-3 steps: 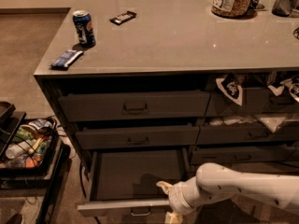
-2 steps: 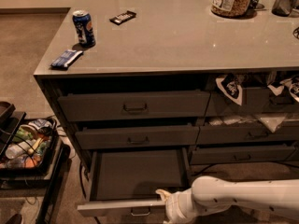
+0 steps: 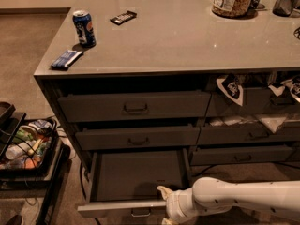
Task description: Close bottom drawer
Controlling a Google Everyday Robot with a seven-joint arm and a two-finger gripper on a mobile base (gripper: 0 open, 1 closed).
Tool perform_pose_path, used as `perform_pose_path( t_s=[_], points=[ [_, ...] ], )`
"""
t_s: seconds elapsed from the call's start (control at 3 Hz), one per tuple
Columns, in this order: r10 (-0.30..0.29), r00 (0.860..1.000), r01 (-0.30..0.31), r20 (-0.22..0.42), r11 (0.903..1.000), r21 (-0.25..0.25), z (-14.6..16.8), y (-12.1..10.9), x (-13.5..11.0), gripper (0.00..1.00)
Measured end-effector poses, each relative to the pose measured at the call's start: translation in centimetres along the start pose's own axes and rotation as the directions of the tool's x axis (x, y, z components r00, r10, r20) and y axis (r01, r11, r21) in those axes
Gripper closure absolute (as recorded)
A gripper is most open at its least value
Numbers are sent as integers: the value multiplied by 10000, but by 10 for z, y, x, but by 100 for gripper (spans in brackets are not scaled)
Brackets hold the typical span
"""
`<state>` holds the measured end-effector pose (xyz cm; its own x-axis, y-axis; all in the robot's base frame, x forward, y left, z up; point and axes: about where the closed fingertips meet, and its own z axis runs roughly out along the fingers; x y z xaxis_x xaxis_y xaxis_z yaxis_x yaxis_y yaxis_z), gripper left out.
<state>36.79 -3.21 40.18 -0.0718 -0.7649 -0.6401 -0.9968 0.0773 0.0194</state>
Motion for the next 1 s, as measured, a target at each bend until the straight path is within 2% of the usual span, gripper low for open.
perform_pose_path(
  t_s=[0.33, 1.0],
  points=[
    [43, 9996, -40, -288, 10000, 79, 11, 2, 0, 0],
    [457, 9946, -428, -934, 9986, 325, 95, -42, 32, 0]
  ],
)
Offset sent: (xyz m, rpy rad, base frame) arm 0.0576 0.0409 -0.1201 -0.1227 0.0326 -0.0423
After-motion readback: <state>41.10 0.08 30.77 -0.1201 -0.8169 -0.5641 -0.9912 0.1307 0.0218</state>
